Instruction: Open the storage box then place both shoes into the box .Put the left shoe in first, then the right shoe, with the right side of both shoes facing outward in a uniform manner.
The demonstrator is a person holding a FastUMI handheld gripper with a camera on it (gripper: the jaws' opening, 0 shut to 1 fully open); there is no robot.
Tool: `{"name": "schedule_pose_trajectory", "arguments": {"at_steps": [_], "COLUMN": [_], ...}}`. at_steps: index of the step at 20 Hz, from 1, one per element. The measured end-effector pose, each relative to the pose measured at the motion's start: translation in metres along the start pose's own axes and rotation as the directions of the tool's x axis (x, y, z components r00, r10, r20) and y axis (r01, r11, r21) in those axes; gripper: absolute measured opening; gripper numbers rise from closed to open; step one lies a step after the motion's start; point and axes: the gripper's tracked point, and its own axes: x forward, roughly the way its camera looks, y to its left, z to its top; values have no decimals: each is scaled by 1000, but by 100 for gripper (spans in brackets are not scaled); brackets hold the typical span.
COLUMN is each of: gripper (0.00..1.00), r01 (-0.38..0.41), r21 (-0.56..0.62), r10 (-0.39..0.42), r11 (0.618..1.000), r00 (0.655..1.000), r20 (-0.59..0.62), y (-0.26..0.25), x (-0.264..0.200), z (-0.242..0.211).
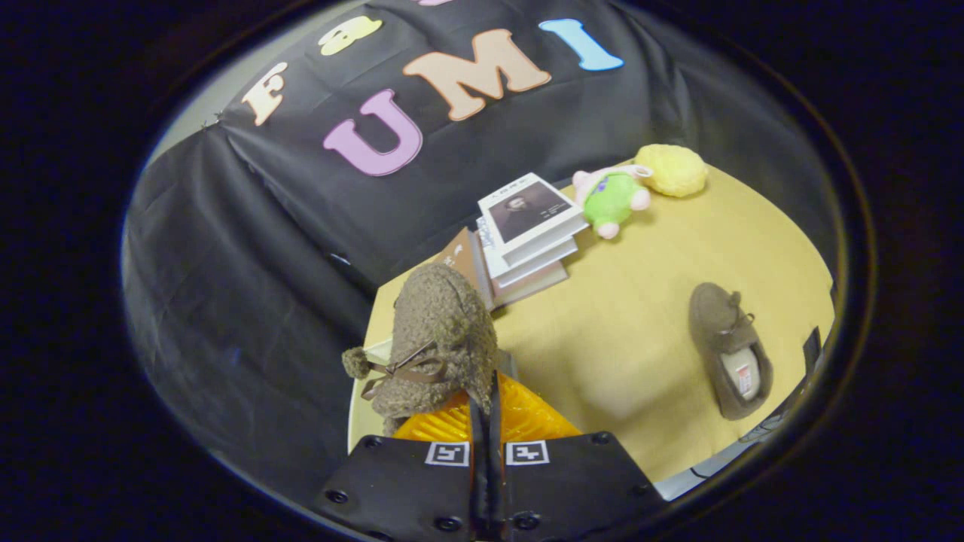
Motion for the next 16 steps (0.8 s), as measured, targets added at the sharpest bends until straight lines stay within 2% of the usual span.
{"name": "schedule_pose_trajectory", "arguments": {"at_steps": [2, 5, 16], "gripper": [4, 4, 4], "r01": [-35, -44, 41], "r21": [-12, -39, -106], "r10": [35, 42, -61], "r11": [999, 998, 993], "r00": [999, 997, 980], "r20": [-16, -62, -191], "y": [27, 50, 66], "x": [7, 29, 105], "z": [-11, -34, -103]}}
